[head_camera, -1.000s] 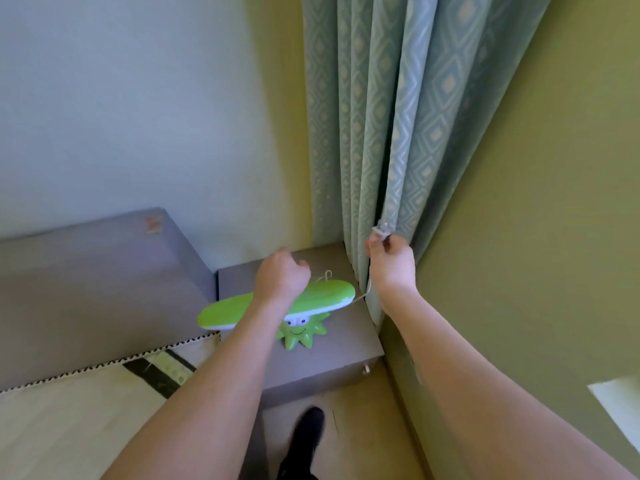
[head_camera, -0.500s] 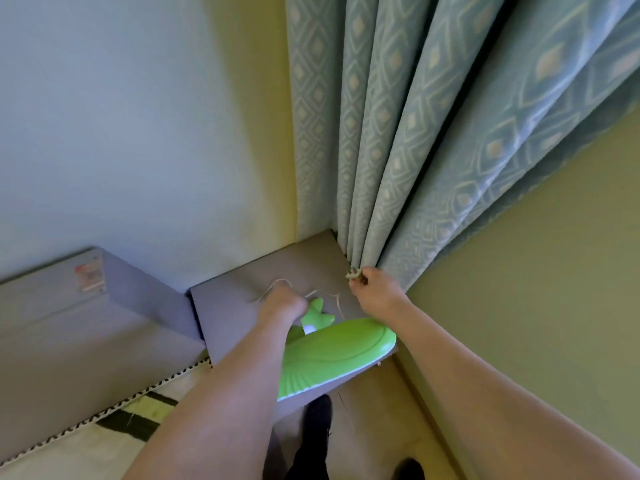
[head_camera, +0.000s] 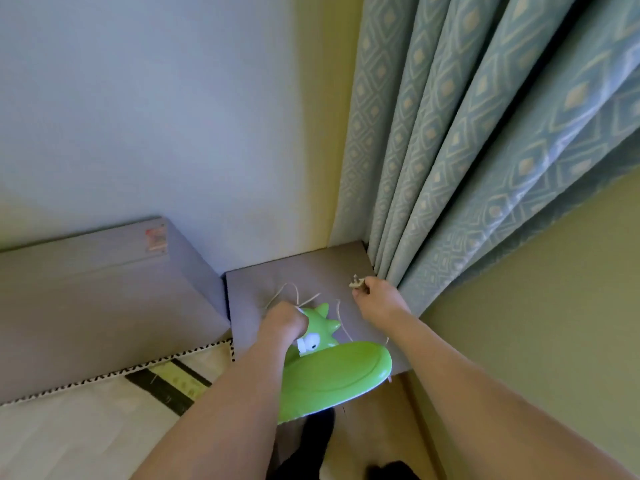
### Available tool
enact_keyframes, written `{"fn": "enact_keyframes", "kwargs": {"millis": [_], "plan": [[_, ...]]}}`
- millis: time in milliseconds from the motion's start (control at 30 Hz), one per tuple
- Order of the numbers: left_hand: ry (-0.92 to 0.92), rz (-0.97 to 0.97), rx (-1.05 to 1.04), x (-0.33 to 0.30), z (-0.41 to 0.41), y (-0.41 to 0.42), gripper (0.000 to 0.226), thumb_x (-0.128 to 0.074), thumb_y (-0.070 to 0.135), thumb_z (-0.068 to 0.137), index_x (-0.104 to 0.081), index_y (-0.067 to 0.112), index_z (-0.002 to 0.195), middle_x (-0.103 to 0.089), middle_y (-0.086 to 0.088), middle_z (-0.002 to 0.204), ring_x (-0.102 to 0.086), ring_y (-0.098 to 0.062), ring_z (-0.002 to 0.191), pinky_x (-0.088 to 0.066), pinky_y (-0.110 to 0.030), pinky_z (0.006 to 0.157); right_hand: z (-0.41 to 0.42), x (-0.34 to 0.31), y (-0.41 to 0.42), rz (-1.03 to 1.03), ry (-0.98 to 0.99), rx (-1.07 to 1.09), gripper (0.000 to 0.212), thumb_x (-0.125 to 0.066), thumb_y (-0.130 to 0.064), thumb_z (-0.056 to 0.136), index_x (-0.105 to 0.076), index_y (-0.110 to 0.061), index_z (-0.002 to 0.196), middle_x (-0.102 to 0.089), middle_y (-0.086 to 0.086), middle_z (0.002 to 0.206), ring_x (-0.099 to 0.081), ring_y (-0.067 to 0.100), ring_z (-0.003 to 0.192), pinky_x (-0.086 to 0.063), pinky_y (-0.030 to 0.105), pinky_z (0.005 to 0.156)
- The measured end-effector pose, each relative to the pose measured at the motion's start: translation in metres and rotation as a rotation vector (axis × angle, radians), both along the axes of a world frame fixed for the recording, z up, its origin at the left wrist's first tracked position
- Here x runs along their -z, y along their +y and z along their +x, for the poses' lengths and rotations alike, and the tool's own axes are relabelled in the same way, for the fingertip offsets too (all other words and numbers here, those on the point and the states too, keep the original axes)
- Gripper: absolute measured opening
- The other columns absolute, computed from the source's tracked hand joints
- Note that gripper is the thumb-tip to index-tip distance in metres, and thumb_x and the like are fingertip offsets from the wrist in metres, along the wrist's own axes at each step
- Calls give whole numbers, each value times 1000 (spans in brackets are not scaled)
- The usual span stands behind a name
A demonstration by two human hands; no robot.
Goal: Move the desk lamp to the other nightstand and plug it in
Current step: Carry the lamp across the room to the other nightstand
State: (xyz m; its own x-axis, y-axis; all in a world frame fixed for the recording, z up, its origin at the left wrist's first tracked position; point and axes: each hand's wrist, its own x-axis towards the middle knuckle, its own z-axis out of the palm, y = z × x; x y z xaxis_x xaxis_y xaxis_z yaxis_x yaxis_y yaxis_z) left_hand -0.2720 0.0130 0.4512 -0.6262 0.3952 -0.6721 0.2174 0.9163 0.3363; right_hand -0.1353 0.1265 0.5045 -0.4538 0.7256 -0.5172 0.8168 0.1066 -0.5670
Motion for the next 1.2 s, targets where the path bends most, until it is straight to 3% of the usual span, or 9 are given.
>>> {"fn": "enact_keyframes", "kwargs": {"millis": [167,300,467,567,700,800,1000,1100,1200], "plan": [[55,-20,-218,-16,21,-59,33,-48,11,88,-66,-1,112,-68,-20,118,-64,-31,110,-48,-30,84,-12,-2,-41,-11,38,-241,27,-48,-31,92,-64,-11,99,-67,19,102,-60,29,86,-44,30,73],[87,-12,-467,-23,62,-130,33,-50,12,87,-60,1,116,-65,-18,122,-61,-32,111,-44,-29,76,-12,0,-93,-21,38,-536,23,-48,-24,93,-66,-9,91,-61,15,84,-58,29,81,-39,29,67],[97,-33,-783,-25,122,-228,39,-47,22,92,-55,2,124,-59,-19,131,-57,-34,118,-47,-35,91,1,1,-177,-68,63,-849,22,-50,-21,92,-56,-15,72,-55,4,70,-51,22,70,-34,26,56],[95,-34,-971,-28,167,-286,36,-51,24,91,-57,2,120,-60,-19,129,-58,-35,116,-47,-34,87,9,3,-234,-97,66,-1026,25,-50,-19,93,-51,-16,69,-53,2,67,-49,19,66,-32,25,48],[73,-12,-1242,-30,245,-356,32,-53,15,87,-56,4,117,-61,-16,122,-60,-31,106,-43,-31,73,35,10,-322,-99,30,-1343,19,-48,-24,94,-55,-10,83,-59,9,82,-52,24,75,-40,31,65],[69,-6,-1456,-30,315,-406,29,-52,12,87,-54,4,116,-61,-14,121,-57,-28,94,-42,-31,70,76,17,-392,-137,7,-1568,24,-47,-23,94,-59,-2,91,-65,21,96,-52,26,76,-41,36,68],[83,-15,-1803,-30,475,-486,27,-50,11,87,-57,6,113,-62,-13,114,-49,-23,81,-41,-29,67,196,23,-510,-127,-30,-1954,30,-46,-20,95,-59,7,96,-56,16,84,-46,24,69,-35,32,64],[82,-38,-1939,-28,562,-516,13,-50,9,85,-54,9,97,-59,-12,99,-51,-25,79,-41,-30,66,270,20,-563,-122,-50,-2110,26,-46,-21,95,-58,2,91,-57,13,86,-47,24,71,-36,31,65],[53,-54,-2052,-27,640,-540,17,-49,10,85,-55,6,100,-62,-14,102,-53,-26,81,-45,-31,68,343,17,-603,-97,-46,-2250,22,-48,-22,93,-53,-11,75,-59,11,84,-49,24,70,-34,29,58]]}}
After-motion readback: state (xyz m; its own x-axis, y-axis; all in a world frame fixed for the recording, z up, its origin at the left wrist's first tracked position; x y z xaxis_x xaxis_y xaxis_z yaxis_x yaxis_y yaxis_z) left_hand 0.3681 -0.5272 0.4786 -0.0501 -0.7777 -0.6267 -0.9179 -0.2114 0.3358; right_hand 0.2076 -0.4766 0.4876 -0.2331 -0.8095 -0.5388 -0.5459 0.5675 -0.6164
